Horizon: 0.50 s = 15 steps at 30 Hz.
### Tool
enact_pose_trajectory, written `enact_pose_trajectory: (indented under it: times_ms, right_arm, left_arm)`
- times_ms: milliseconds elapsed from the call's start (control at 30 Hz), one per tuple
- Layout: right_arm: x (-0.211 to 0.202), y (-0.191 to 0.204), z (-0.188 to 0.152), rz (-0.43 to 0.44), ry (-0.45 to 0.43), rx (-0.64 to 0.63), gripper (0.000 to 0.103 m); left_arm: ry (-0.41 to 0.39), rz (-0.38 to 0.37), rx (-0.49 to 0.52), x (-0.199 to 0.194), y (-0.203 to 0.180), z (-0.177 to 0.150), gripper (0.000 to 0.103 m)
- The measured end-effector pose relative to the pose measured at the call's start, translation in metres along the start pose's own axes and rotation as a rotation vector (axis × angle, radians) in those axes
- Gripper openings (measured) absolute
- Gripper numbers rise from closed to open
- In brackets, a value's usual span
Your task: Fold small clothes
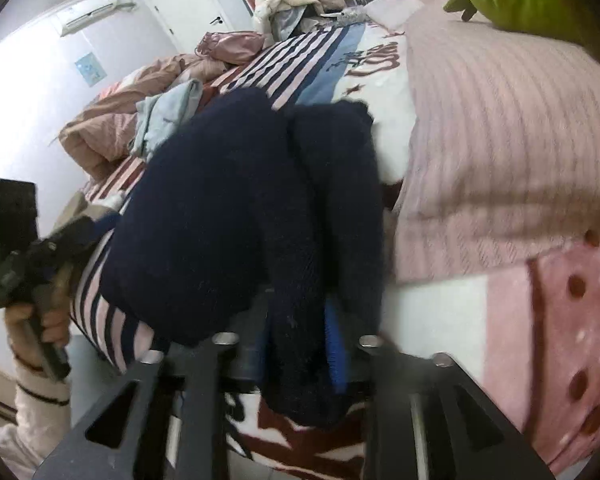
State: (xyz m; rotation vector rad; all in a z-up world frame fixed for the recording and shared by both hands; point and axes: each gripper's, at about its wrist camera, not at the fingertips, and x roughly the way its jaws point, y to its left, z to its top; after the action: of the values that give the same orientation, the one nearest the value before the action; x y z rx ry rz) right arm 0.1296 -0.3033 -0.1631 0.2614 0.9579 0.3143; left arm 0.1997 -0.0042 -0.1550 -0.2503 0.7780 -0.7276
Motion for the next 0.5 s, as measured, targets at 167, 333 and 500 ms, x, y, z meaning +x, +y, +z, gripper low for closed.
enact_pose_trajectory:
  times_ms: [167,333,500]
  right_arm:
    - [-0.017,-0.006,0.044,0.044,-0.028,-0.032,0.072]
    - [0.014,-0.014,0.068,0.054,0.105,-0.059,0.076]
    - [0.028,-0.023,0.050,0.083,0.131,-0.012,0.076]
  left_arm:
    - [0.130,-0.090,-0.090,0.034,0.034,0.022,0.087]
    - [0.207,-0.197,-0.218,0.069,0.060,0.023,0.088]
    - [0.168,-0.199,-0.230,0.071,0.056,0.019,0.047]
